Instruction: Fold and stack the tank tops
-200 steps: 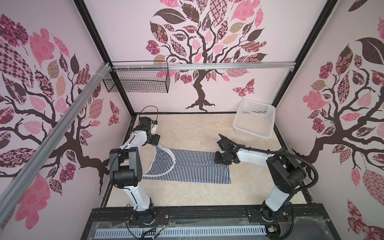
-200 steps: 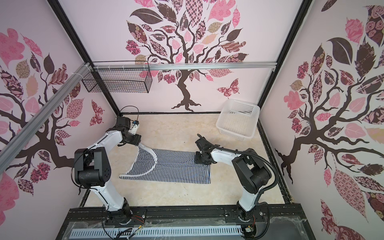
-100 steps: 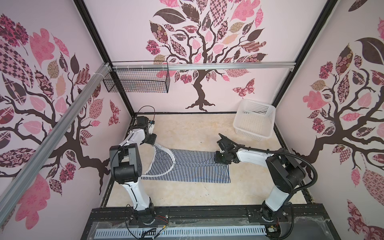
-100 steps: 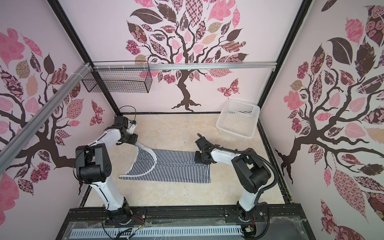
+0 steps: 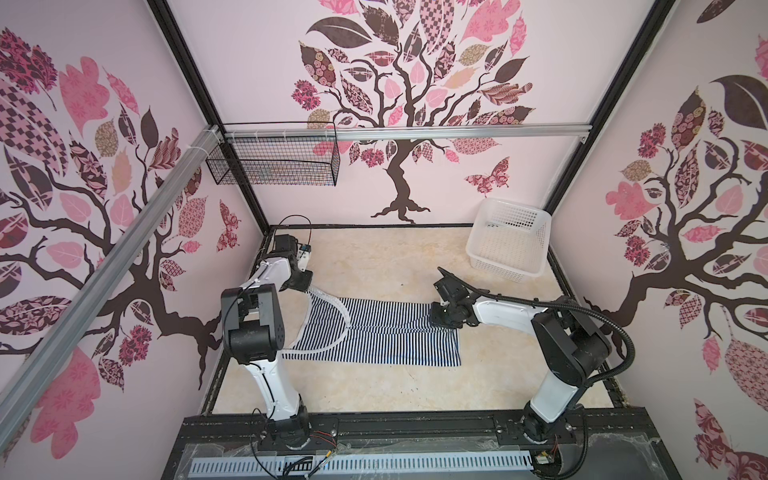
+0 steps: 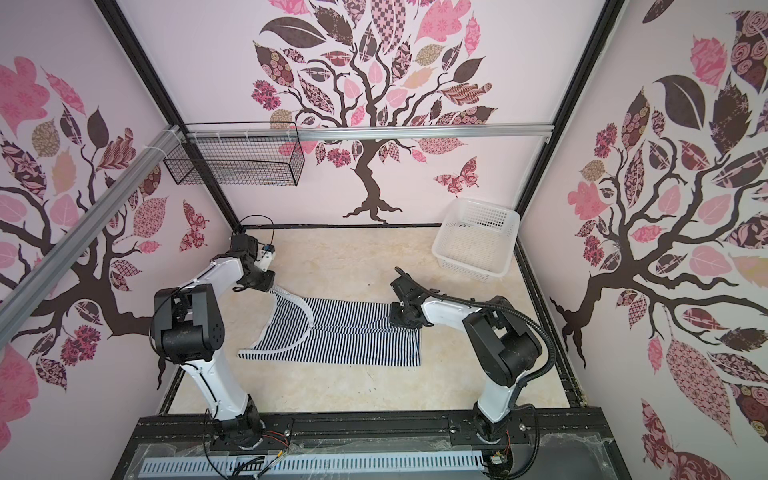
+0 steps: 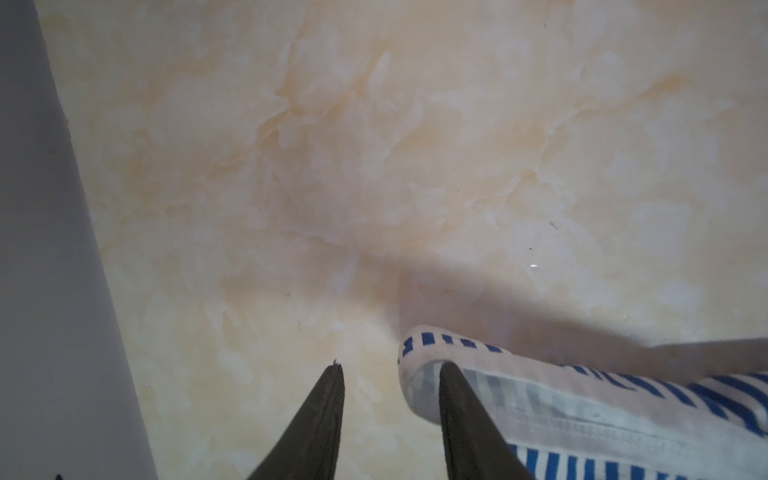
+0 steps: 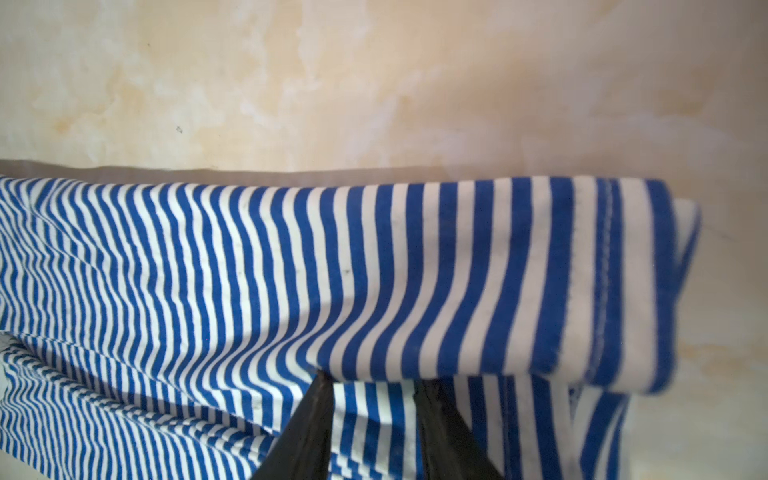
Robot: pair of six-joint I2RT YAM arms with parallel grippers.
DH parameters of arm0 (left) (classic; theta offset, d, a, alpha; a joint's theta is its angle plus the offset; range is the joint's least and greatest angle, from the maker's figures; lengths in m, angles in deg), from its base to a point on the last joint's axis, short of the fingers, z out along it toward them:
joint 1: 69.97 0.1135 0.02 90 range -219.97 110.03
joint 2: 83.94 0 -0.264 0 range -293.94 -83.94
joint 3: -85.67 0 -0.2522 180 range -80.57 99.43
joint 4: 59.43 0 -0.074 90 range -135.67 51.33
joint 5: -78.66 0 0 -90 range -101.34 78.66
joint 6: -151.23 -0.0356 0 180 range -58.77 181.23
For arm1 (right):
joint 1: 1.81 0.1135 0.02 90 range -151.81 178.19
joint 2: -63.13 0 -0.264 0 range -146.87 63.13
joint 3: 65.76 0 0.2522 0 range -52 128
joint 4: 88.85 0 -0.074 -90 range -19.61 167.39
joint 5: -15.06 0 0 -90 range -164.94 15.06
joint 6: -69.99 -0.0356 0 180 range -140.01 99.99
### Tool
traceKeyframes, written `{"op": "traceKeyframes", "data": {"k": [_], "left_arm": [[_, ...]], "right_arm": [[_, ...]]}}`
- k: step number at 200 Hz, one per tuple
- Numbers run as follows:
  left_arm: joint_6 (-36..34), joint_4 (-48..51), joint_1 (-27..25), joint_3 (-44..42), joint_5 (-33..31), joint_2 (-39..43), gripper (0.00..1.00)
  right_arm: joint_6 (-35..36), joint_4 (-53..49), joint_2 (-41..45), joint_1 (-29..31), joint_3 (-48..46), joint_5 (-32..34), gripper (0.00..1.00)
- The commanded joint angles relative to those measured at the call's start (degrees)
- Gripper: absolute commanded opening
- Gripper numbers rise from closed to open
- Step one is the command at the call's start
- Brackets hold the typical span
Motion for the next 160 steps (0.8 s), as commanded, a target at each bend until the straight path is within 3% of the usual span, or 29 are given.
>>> {"op": "traceKeyframes", "data": {"k": [1,36,62,160], "left_arm": [[0.21,-0.33,0.34,-0.34,0.55,0.86,0.28],[-0.04,-0.37,0.43,-1.47,0.53,1.79,0.08],[-0.04,-0.85,0.52,-3.10,0.53,3.19,0.00],[0.97,-6.94,1.13,-15.04,-0.74,16.05,0.00]], "right_arm": [[-0.24,-1.98,-2.01,0.39,-0.05,0.75,0.35],[-0.42,-1.85,-1.70,0.39,-0.57,0.84,0.33],[-0.52,-1.67,-1.35,0.41,-1.09,1.04,0.32],[-0.87,-0.81,-0.28,0.39,-3.68,1.44,0.31]]}}
